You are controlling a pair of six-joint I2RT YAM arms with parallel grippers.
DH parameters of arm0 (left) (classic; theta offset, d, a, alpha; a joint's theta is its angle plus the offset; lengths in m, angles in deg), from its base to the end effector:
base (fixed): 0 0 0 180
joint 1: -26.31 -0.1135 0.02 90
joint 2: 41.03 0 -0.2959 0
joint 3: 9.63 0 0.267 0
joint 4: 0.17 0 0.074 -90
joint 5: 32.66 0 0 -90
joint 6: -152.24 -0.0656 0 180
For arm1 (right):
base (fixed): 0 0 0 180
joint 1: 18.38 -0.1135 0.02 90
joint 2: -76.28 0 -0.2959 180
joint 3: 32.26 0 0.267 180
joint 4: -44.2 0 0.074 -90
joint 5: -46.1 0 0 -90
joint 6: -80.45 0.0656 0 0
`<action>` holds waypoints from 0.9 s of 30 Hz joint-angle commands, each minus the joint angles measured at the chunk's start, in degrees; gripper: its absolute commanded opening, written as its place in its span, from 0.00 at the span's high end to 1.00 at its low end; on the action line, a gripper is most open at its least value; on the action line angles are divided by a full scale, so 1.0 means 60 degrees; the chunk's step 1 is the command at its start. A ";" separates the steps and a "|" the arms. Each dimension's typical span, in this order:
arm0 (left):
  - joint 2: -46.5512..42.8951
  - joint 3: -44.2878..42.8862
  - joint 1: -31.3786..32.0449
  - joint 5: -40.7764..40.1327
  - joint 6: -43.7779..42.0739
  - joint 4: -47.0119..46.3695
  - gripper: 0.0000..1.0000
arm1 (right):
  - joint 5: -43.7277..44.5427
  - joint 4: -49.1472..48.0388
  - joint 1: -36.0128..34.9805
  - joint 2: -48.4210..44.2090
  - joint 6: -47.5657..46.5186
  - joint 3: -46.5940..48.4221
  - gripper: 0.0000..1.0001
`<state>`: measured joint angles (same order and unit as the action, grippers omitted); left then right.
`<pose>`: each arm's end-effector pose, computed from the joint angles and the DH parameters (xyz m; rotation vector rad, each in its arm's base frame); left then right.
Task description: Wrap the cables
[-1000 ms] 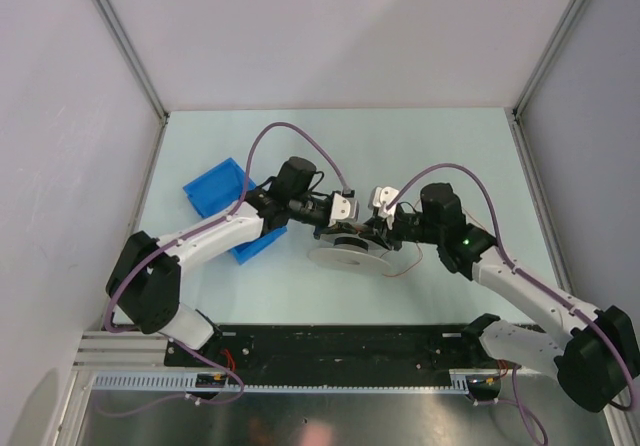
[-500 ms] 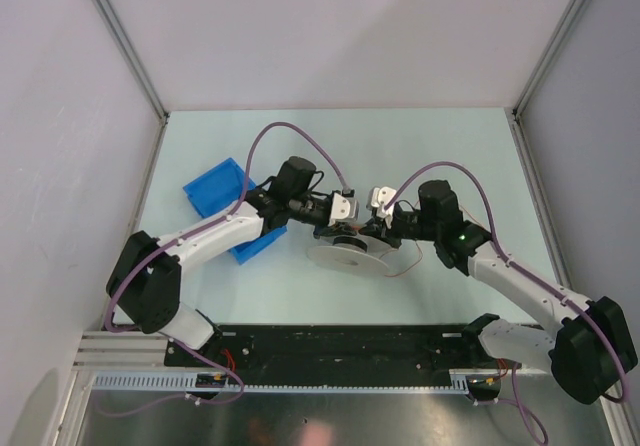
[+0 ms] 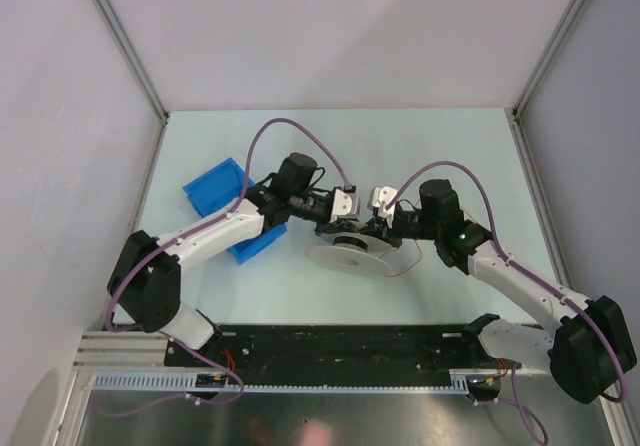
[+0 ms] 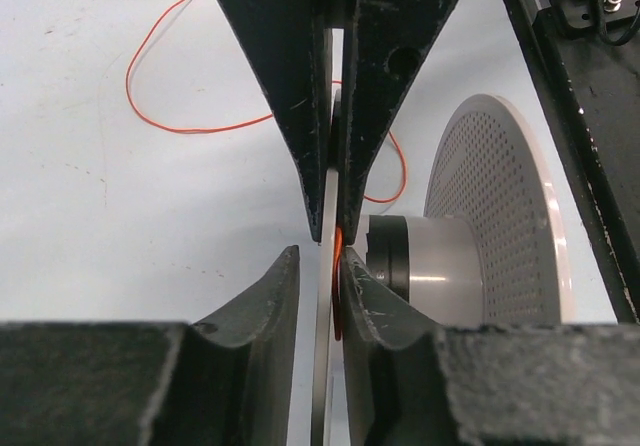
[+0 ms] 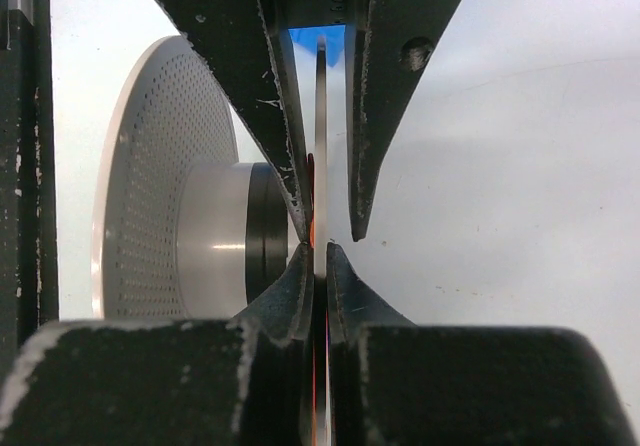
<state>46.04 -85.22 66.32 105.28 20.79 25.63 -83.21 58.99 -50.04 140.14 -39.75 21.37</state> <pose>0.2447 -0.2690 0.2844 1.6892 1.2658 -0.9036 0.2041 0.1747 0.2790 -1.3609 1.4219 0.7010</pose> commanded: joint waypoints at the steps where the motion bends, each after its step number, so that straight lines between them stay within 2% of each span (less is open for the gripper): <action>1: 0.0149 -0.0568 0.0007 -0.0137 0.0104 -0.0236 0.76 | -0.0218 -0.0102 -0.0011 0.0060 -0.0102 0.0331 1.00; 9: 0.0304 -0.0417 0.0160 -0.0602 -0.0087 -0.0236 0.77 | -0.0145 -0.0200 -0.0025 0.0083 -0.0023 0.0331 1.00; 16: 0.0311 -0.0410 0.0186 -0.0623 -0.0065 -0.0243 0.98 | -0.0151 -0.0206 -0.0039 0.0095 -0.0025 0.0331 1.00; 20: 0.0188 -0.0305 0.0072 -0.0410 0.0070 -0.0246 1.00 | -0.0176 -0.0192 -0.0014 0.0056 -0.0106 0.0331 1.00; 21: 0.0112 -0.0274 0.0005 -0.0296 0.0135 -0.0239 1.00 | -0.0167 -0.0144 0.0024 0.0002 -0.0144 0.0338 0.96; 22: 0.0037 -0.0237 -0.0065 -0.0247 0.0189 -0.0243 1.00 | -0.0125 -0.0054 0.0065 -0.0076 -0.0185 0.0334 0.88; 25: -0.0247 -0.0093 -0.0308 -0.0134 0.0257 -0.0246 1.00 | -0.0034 0.0477 0.0346 -0.0448 -0.0357 0.0335 0.54; 27: -0.0450 0.0017 -0.0482 -0.0083 0.0302 -0.0239 1.00 | -0.0046 0.1077 0.0668 -0.0715 -0.0515 0.0332 0.39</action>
<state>47.02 -85.83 65.82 104.54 22.85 26.81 -83.17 60.87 -48.79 139.44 -41.19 21.37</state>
